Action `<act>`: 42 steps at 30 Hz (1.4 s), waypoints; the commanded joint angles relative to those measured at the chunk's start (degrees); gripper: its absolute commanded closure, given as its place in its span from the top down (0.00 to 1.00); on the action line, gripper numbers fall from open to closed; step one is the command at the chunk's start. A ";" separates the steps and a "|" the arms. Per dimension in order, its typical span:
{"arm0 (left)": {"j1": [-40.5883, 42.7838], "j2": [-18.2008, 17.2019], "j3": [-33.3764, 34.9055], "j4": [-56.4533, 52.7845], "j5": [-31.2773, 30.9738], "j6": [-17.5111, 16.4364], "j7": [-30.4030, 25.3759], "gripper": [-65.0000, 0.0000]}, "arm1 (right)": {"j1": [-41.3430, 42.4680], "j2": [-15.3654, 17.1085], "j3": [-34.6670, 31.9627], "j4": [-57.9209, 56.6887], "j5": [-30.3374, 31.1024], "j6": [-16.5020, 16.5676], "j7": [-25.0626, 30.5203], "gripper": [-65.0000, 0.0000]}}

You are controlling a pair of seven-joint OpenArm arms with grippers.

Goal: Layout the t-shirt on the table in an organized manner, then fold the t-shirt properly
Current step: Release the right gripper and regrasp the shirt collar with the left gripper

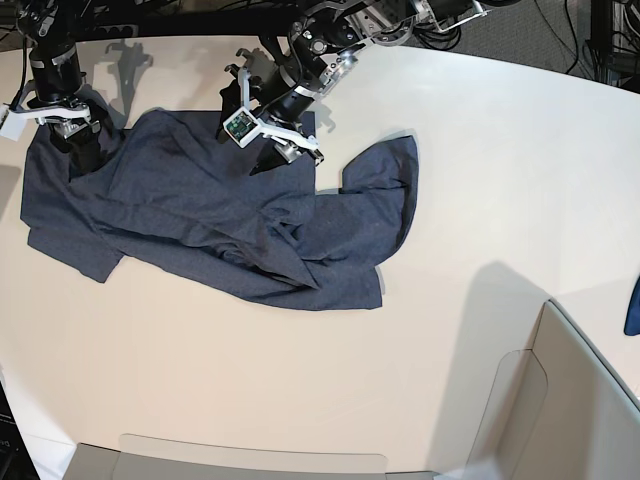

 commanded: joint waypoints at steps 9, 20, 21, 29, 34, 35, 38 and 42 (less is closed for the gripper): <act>1.15 0.96 -0.27 14.34 0.30 0.12 -1.44 0.62 | -0.74 -2.89 12.88 1.00 0.34 0.40 1.10 0.59; -4.22 10.54 0.52 8.36 -8.23 -0.15 1.73 0.62 | 3.92 -1.84 22.20 -3.83 -19.00 0.84 1.10 0.59; -4.83 11.42 0.52 7.22 -9.72 -0.15 1.73 0.62 | 4.27 -1.92 21.93 -4.18 -20.85 0.93 1.10 0.59; -8.17 15.46 0.35 0.45 -19.74 -0.15 1.46 0.62 | 4.98 -2.10 21.85 -4.80 -24.01 0.93 1.10 0.59; -8.61 16.94 0.35 -3.33 -22.64 -0.15 1.37 0.62 | 4.98 -1.75 21.85 -4.89 -24.19 0.93 1.10 0.59; -9.40 16.94 0.52 -4.47 -22.64 -0.23 1.37 0.62 | 4.98 -1.75 21.76 -4.89 -24.19 0.93 1.10 0.59; -11.60 16.94 2.55 -6.67 -22.73 -0.23 1.37 0.62 | 4.98 -1.75 21.67 -4.89 -24.19 0.93 1.10 0.59; -13.54 16.94 4.92 -8.78 -22.73 -0.23 1.29 0.62 | 4.89 -1.75 21.67 -4.89 -24.19 0.93 1.10 0.59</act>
